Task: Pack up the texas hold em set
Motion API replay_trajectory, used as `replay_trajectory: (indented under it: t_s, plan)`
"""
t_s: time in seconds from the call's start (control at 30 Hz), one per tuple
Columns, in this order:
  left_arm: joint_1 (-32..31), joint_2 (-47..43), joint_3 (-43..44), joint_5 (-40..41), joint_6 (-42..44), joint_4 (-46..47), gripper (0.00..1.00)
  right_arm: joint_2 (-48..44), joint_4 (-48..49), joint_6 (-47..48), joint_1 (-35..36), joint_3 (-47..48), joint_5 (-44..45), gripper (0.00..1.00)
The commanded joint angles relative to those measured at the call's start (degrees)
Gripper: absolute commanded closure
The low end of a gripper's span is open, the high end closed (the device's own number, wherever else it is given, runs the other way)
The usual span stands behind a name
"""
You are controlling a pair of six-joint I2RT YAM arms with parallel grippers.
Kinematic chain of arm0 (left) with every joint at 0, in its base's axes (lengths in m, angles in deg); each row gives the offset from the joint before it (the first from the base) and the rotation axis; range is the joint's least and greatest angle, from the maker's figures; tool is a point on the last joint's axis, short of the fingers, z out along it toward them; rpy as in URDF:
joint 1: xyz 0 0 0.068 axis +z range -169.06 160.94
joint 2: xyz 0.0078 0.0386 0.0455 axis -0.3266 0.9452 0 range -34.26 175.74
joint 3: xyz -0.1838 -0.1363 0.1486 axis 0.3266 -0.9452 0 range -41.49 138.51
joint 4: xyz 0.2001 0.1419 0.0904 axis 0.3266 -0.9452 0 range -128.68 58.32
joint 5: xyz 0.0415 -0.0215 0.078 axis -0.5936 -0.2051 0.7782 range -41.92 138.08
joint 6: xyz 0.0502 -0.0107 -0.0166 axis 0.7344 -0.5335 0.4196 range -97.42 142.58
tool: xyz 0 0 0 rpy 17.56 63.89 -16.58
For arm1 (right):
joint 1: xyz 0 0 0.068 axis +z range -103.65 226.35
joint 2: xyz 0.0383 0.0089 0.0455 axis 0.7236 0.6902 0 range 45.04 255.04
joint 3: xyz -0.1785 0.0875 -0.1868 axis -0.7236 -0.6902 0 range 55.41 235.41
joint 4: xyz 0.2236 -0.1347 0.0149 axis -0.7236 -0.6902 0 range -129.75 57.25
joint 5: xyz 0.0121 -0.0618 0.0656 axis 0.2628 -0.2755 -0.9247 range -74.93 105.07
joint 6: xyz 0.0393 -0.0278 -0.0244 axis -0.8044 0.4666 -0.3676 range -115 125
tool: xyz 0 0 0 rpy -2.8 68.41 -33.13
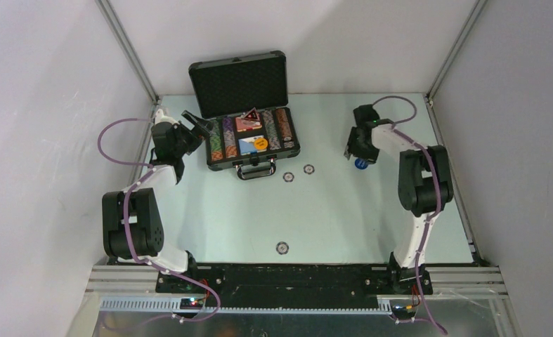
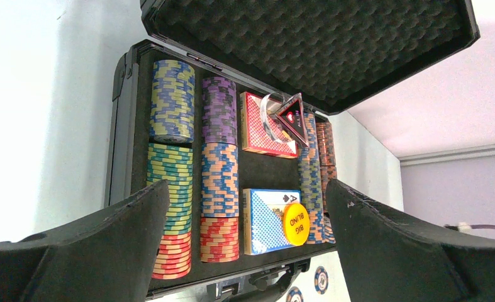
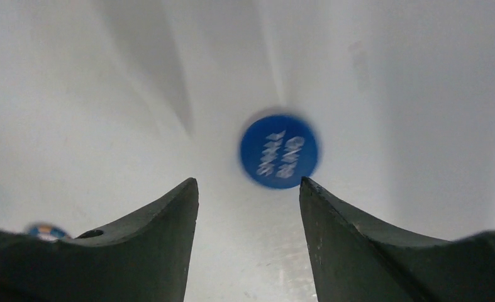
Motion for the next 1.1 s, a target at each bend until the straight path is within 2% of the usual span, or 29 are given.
replay_trajectory:
  t_s: [0.0, 0.13, 0.37, 0.53, 0.57, 0.83, 0.97, 1.07]
  plan:
    - [0.2, 0.0, 0.6, -0.8, -0.2, 2.5, 0.02, -3.4, 3.0, -3.4, -5.1, 3.4, 3.6, 0.37]
    - [0.2, 0.0, 0.6, -0.8, -0.2, 2.5, 0.02, 1.5, 0.1, -4.6, -6.4, 7.6, 4.6, 0.39]
    - [0.2, 0.0, 0.6, -0.8, -0.2, 2.5, 0.02, 6.9, -0.5, -7.0, -7.2, 8.5, 3.7, 0.43]
    - [0.2, 0.1, 0.6, -0.9, -0.2, 2.5, 0.02, 7.5, -1.1, -7.0, -7.2, 8.6, 2.8, 0.59]
    - [0.2, 0.1, 0.7, -0.9, -0.2, 2.5, 0.02, 7.5, -1.3, -6.9, -7.2, 8.4, 2.3, 0.60]
    - [0.2, 0.3, 0.7, -0.9, -0.2, 2.5, 0.01, 7.9, -3.0, -5.8, -5.6, 7.3, 1.0, 0.59]
    - [0.2, 0.3, 0.8, -1.0, -0.2, 2.5, 0.02, 5.8, -3.2, -5.4, -4.4, 4.6, 2.0, 0.54]
    - [0.2, 0.3, 0.7, -1.0, -0.3, 2.5, 0.02, 3.8, -2.9, -5.3, -4.1, 2.0, 1.8, 0.55]
